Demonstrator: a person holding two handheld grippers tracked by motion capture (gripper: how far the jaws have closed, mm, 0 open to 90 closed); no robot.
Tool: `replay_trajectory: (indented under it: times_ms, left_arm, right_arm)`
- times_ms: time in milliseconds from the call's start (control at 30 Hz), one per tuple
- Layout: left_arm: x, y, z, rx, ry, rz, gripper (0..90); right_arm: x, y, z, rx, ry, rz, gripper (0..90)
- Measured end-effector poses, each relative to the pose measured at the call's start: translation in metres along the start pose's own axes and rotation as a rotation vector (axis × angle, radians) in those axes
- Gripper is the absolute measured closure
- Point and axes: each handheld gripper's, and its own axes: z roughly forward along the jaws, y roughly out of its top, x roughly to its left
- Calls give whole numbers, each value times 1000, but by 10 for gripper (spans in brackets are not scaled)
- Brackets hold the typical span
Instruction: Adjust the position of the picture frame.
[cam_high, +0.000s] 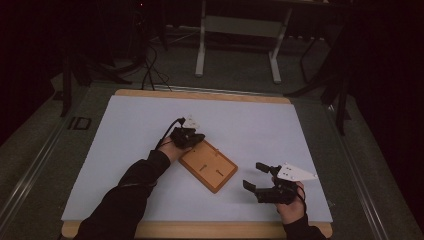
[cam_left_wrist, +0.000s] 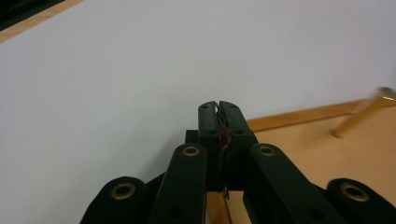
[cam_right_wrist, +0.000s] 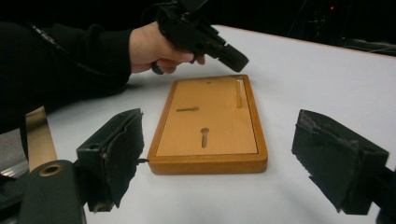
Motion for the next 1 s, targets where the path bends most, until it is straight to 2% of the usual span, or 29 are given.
replay_trajectory:
  times_ms: [100, 167, 200, 300, 333, 433, 533, 700, 733, 867, 1000]
  left_arm:
    - [1, 1, 2, 0, 3, -3, 895]
    - [6, 7, 14, 25, -1, -6, 897]
    - [7, 8, 16, 38, 13, 2, 897]
    - [8, 9, 18, 41, 3, -2, 897]
    - [8, 12, 23, 53, -12, -6, 898]
    - [7, 14, 28, 82, -13, 11, 897]
    - [4, 14, 31, 86, -11, 19, 897]
    - [4, 16, 31, 103, -5, 31, 900]
    - [1, 17, 28, 131, 1, 48, 900]
    - [3, 13, 20, 160, -4, 47, 900]
    - [5, 4, 11, 152, -11, 30, 900]
  right_arm:
    - [-1, -1, 1, 2, 5, 5, 161]
    - [-1, -1, 1, 4, 10, 8, 162]
    - [-1, -1, 1, 4, 10, 7, 161]
    - [-1, -1, 1, 4, 11, 5, 162]
    - [-2, -1, 0, 3, 13, 6, 162]
    - [-3, -1, 0, 2, 13, 11, 162]
    - [-2, -1, 0, 3, 16, 10, 162]
    - [-2, -1, 1, 10, 17, 4, 162]
    - [-2, -2, 1, 12, 16, 4, 162]
    - [-3, -2, 1, 9, 19, 12, 162]
    - [-2, -1, 1, 5, 18, 15, 162]
